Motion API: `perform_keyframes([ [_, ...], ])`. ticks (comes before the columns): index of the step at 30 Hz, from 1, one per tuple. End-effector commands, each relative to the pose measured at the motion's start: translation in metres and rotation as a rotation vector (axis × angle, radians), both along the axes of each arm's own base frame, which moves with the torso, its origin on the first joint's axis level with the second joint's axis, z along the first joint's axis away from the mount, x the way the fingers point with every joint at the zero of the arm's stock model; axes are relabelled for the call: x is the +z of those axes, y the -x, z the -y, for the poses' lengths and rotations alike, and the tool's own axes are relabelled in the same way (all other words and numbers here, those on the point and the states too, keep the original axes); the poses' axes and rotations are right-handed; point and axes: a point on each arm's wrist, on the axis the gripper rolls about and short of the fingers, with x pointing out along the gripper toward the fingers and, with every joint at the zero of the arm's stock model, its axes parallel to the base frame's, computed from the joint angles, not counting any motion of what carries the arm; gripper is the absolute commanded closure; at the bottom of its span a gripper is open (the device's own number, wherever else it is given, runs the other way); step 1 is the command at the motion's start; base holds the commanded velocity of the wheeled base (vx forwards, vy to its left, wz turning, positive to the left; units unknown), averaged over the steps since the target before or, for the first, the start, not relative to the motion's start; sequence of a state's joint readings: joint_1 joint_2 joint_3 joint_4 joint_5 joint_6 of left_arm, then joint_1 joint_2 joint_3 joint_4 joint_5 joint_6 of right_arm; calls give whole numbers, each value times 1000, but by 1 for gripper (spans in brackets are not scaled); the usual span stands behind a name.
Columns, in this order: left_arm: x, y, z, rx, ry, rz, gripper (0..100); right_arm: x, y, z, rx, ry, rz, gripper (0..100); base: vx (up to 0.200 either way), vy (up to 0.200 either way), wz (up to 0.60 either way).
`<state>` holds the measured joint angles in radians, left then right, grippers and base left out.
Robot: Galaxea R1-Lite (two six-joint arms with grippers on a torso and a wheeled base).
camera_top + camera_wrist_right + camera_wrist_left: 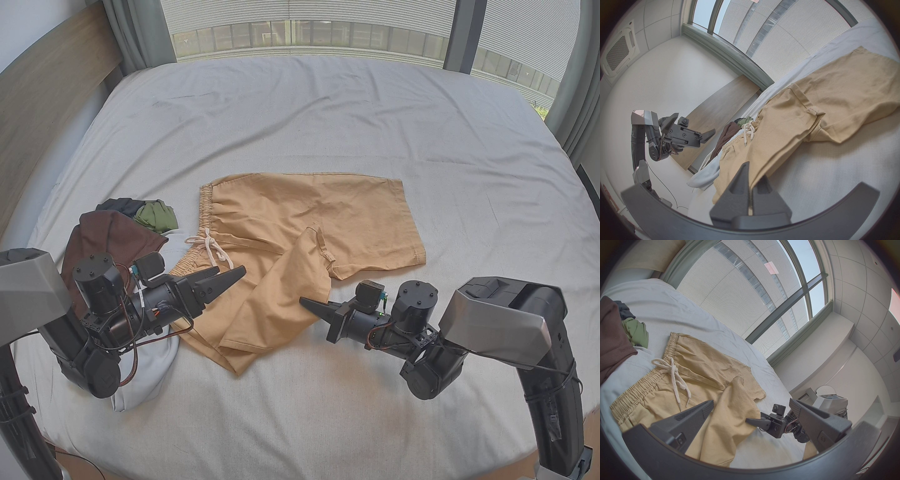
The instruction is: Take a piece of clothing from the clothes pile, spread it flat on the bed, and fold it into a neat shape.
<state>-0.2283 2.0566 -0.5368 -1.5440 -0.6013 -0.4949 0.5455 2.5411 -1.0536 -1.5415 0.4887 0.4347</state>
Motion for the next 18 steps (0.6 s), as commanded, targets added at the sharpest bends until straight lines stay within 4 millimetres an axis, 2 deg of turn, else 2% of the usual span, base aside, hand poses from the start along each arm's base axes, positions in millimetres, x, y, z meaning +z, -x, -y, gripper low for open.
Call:
perform_keyframes([
  [1, -1, 0, 0, 0, 0, -2, 0, 26, 11, 20, -27, 12, 8, 100, 0, 0, 0],
  [12, -1, 1, 2, -8, -1, -5, 0, 75, 20, 68, -118, 67, -97, 100, 0, 0, 0],
  [18, -2, 2, 5, -16, -1, -6, 0, 90, 23, 91, -171, 107, -178, 100, 0, 0, 0],
])
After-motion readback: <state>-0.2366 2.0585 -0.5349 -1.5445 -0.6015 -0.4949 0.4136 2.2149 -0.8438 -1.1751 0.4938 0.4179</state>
